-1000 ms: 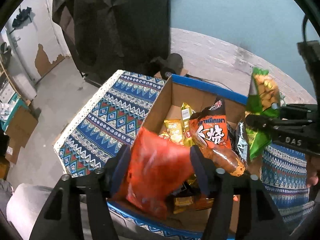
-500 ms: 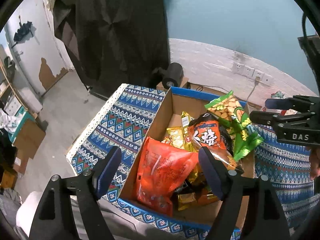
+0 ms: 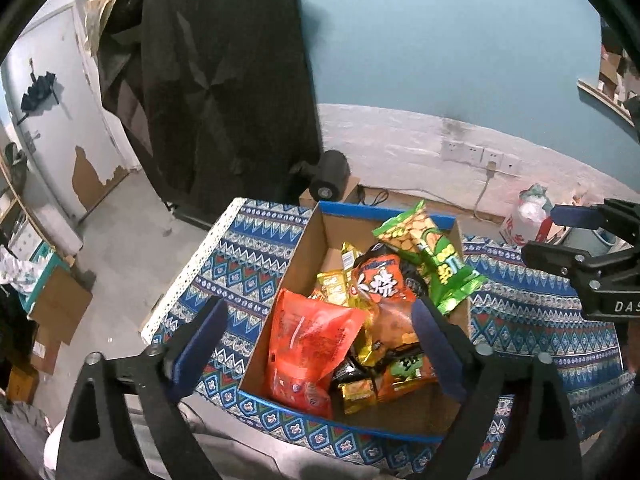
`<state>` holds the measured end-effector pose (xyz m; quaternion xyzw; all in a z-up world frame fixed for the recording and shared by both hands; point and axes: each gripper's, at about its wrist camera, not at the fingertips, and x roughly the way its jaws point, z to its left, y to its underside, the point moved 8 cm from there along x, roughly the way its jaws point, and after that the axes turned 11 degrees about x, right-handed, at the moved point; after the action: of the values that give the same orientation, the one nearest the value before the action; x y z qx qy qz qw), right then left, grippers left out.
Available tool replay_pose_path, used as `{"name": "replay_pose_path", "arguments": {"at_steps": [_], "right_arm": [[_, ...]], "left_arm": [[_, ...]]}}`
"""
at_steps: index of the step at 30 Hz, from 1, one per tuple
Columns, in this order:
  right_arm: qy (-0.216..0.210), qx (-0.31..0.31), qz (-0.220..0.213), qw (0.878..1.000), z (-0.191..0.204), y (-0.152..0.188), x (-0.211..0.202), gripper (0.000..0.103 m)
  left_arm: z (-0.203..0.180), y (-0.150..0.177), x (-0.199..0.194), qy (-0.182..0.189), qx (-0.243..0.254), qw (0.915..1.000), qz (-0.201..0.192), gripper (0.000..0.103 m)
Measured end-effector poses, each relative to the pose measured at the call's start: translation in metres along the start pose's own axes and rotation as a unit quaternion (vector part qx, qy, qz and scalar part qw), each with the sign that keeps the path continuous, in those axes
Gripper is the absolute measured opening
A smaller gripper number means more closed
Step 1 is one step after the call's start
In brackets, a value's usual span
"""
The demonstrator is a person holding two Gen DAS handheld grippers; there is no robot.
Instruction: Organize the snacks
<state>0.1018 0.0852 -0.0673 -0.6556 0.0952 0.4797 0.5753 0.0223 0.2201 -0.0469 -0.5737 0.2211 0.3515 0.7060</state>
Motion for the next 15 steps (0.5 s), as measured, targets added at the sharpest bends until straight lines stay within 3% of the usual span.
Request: {"name": "replay_pose_path", "arguments": {"at_steps": [8, 15], "right_arm": [[0.007, 0.035, -0.025, 0.999, -0.019, 0.011, -0.026, 0.079], [0.017, 0.041, -0.021, 0.999, -0.032, 0.022, -0.031, 0.079]], "left_arm": [[-0.009, -0.007, -0.019, -0.001, 0.010, 0.9998, -0.019, 0.102], [-0.014, -0.009, -0.026, 0.004, 0.013, 0.9997, -0.020, 0.102]]}}
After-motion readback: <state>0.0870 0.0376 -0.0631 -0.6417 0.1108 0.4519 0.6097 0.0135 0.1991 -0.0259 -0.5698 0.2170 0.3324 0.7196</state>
